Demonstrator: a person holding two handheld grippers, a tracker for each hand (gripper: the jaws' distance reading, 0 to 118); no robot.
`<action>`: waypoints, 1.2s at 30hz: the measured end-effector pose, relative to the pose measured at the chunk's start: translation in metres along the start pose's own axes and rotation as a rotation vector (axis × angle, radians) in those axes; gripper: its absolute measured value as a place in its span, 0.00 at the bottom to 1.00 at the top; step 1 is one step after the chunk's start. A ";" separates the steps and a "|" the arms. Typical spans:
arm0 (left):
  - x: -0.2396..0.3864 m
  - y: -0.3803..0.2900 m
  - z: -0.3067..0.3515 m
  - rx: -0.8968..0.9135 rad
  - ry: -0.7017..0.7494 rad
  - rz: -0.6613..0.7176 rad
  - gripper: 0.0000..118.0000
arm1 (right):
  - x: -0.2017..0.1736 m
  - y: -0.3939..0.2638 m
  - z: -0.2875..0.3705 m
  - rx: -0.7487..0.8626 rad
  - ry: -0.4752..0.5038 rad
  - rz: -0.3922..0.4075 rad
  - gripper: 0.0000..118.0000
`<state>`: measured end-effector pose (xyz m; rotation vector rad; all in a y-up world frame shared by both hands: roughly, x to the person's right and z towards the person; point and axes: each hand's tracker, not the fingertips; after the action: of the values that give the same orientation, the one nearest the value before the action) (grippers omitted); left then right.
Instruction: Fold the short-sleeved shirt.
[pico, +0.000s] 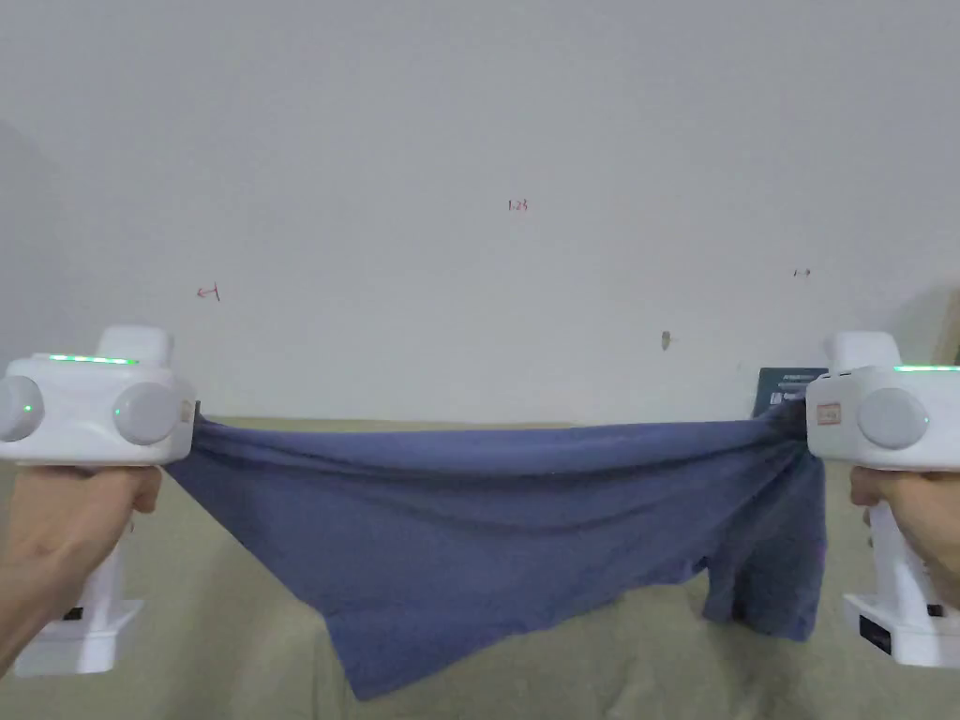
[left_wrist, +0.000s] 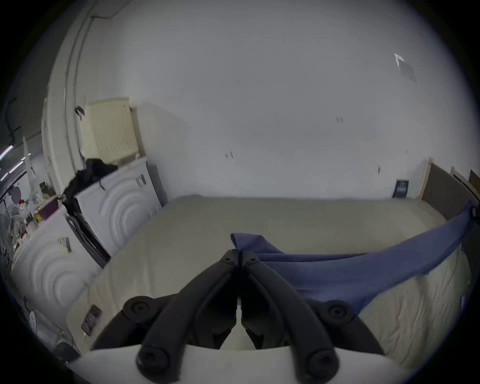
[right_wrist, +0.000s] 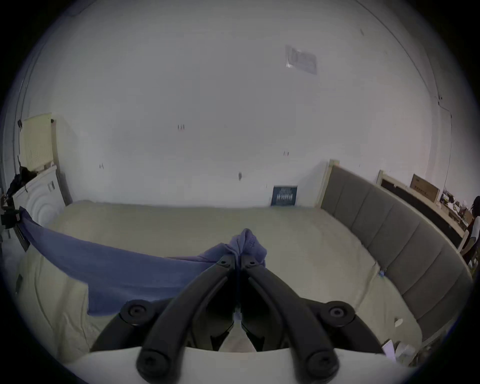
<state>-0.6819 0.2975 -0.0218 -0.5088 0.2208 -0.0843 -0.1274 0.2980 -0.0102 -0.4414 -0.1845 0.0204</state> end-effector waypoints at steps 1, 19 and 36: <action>0.002 -0.018 -0.001 -0.019 -0.005 -0.002 0.00 | 0.001 -0.019 0.000 -0.028 0.004 -0.017 0.02; -0.049 -0.211 0.152 -0.151 -0.109 -0.015 0.00 | 0.046 -0.230 0.180 -0.202 0.073 -0.084 0.02; -0.074 -0.339 0.170 -0.400 -0.151 0.030 0.00 | 0.052 -0.361 0.222 -0.388 0.049 -0.101 0.02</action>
<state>-0.7236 0.0930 0.3036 -0.9065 0.0960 0.0288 -0.1242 0.0688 0.3497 -0.8181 -0.1621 -0.1278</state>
